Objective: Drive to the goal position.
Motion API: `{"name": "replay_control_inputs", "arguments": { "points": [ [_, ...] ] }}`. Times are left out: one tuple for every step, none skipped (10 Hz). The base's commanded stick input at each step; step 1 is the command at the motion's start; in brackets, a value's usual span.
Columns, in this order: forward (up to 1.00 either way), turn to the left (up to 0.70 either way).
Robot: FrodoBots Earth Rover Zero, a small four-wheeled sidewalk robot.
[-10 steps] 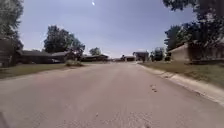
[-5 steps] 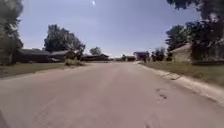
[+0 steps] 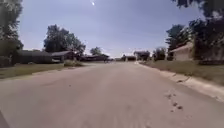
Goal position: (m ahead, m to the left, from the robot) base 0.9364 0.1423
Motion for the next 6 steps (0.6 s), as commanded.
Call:
{"name": "replay_control_inputs", "arguments": {
  "points": [
    [0.7,0.0],
    [0.7,0.0],
    [0.7,0.0],
    [0.7,0.0],
    [0.7,0.0],
    [0.7,0.0]
  ]
}}
